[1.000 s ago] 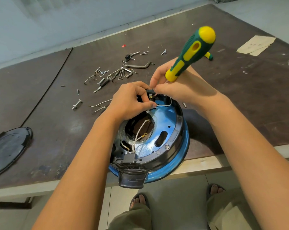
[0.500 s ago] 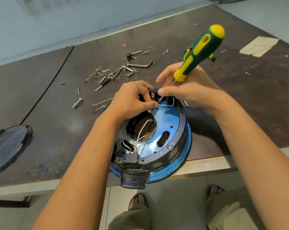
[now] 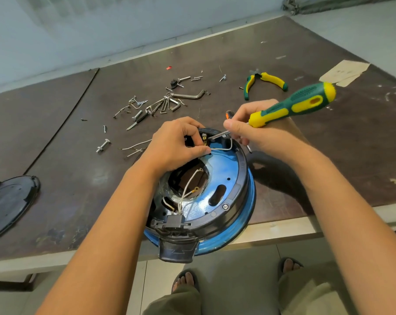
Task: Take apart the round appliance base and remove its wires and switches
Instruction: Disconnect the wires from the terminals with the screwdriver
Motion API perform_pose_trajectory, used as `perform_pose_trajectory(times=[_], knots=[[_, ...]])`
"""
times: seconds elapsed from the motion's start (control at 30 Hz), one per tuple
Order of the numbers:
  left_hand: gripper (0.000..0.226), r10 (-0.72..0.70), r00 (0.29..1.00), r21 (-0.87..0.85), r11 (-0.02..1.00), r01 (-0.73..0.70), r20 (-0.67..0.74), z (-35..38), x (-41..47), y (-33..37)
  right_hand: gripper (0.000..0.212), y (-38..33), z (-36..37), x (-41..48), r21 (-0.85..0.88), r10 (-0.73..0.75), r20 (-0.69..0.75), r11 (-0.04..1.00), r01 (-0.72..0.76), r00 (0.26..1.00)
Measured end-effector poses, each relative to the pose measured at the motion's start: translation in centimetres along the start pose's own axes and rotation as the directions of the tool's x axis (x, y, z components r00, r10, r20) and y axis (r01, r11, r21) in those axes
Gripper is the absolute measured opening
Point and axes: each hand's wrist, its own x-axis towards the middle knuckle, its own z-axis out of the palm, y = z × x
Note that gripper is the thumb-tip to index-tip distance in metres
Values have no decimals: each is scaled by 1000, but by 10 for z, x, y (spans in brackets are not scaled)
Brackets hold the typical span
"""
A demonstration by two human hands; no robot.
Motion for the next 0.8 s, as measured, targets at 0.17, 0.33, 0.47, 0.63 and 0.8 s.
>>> perform_pose_trajectory(times=[0.17,0.33,0.47,0.63,0.8], knots=[[18,3,1000,3,1000,-3,5,0,2,-1,19,14,12,-10,113,-10,13,994,8,1000],[20,6,1000,22,1000,-6,-5,1,1,0,19,9,9,-8,15,-102,46,995,101,994],[19,6,1000,26,1000,-6,-10,1,1,0,20,4,11,-9,-62,-146,60,987,150,987],[19,3,1000,21,1000,-3,-1,1,1,1,26,1,14,-10,-74,-146,32,986,148,989],[18,-11,1000,10,1000,11,4,1,2,0,29,0,17,-11,-33,-147,-18,989,146,989]])
